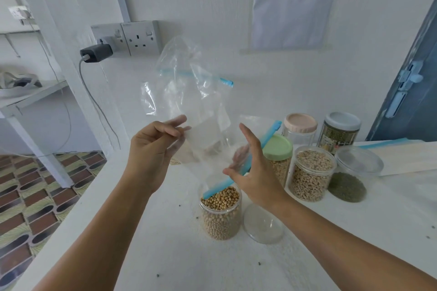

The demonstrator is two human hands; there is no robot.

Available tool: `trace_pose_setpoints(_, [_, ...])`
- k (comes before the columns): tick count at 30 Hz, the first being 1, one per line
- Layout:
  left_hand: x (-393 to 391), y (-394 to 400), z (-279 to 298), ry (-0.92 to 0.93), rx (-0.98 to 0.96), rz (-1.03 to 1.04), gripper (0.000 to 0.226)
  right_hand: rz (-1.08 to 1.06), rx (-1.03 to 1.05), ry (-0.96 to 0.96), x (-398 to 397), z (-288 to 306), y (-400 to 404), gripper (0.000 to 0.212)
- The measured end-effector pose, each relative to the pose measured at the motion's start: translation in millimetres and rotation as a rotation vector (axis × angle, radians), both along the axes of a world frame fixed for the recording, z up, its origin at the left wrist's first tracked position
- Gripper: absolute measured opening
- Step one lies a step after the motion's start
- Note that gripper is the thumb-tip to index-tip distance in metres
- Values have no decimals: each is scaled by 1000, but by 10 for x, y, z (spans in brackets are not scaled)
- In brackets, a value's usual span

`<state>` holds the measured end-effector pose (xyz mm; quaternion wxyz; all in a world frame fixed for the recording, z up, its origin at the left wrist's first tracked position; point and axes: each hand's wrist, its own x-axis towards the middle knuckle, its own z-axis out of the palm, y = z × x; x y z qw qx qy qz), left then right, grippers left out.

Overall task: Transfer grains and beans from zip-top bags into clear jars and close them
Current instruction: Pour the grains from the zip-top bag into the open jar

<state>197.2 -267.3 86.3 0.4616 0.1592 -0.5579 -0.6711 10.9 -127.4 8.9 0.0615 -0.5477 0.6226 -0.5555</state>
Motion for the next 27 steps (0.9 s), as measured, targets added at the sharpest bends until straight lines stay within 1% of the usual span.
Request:
trace_pose_setpoints(2, [-2, 0, 9, -5, 2, 15, 52, -11, -10, 96, -16, -13, -15, 101])
trace_pose_setpoints(4, [-5, -3, 4, -13, 0, 30, 53, -32, -14, 204, -26, -30, -34, 84])
trace_pose_setpoints(6, [-19, -7, -6, -24, -10, 59, 51, -31, -28, 217, -25, -51, -52, 62])
trace_pose_setpoints(7, [-27, -8, -8, -29, -13, 75, 50, -29, -39, 203, -23, -55, -55, 54])
trace_pose_setpoints(8, [-36, -9, -8, -32, -13, 90, 48, -32, -46, 186, -19, -56, -54, 51])
trace_pose_setpoints(10, [-49, -7, -1, -35, -22, 112, 39, -29, -38, 153, -15, -47, -48, 51])
trace_pose_setpoints(12, [-49, 1, 11, -43, -40, 119, 23, -24, -24, 138, -9, -33, -52, 49])
trace_pose_setpoints(13, [-47, 4, 15, -45, -47, 123, 20, -23, -23, 132, -6, -22, -56, 48])
trace_pose_setpoints(16, [-49, 3, 40, -46, -82, 130, 33, -27, -43, 82, -20, 53, -45, 50])
trace_pose_setpoints(18, [-49, 16, 72, -39, -92, 118, 34, -10, -32, 51, -43, 86, -25, 54])
trace_pose_setpoints(20, [-50, 26, 89, -46, -99, 110, 40, 12, 9, 59, -46, 74, -11, 59])
trace_pose_setpoints(22, [-57, 41, 78, -66, -135, 120, 46, 22, 18, 65, -24, 22, -8, 60])
trace_pose_setpoints(27, [-78, 97, 30, -109, -239, 163, 39, -7, -33, 70, -23, -51, -15, 60])
